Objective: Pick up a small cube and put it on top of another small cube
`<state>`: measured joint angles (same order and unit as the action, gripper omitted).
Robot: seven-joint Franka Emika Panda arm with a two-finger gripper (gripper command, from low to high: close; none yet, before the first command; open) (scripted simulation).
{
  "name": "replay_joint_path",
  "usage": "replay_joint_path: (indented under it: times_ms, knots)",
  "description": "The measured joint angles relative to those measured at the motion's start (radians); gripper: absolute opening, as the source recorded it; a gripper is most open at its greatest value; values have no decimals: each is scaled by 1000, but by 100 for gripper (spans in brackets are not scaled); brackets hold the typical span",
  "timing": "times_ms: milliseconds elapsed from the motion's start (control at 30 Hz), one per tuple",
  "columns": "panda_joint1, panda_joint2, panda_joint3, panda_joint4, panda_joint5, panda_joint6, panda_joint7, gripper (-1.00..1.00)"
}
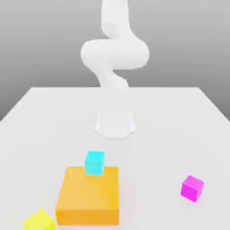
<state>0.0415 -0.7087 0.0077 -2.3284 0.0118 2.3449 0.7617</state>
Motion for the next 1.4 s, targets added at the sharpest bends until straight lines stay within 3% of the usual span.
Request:
replay_joint_path:
  times_ms: [533,767,967,1000,1233,1400]
  knots:
    - [216,585,123,-182,27,288,-210,0]
    - [317,842,160,-260,-70,413,-223,0]
    - [385,1060,93,-239,-164,570,-168,0]
    - [394,1086,82,-234,-172,590,-162,-100]
    - [394,1087,82,-234,-175,591,-159,-100]
    - [356,929,134,-266,-109,467,-210,-100]
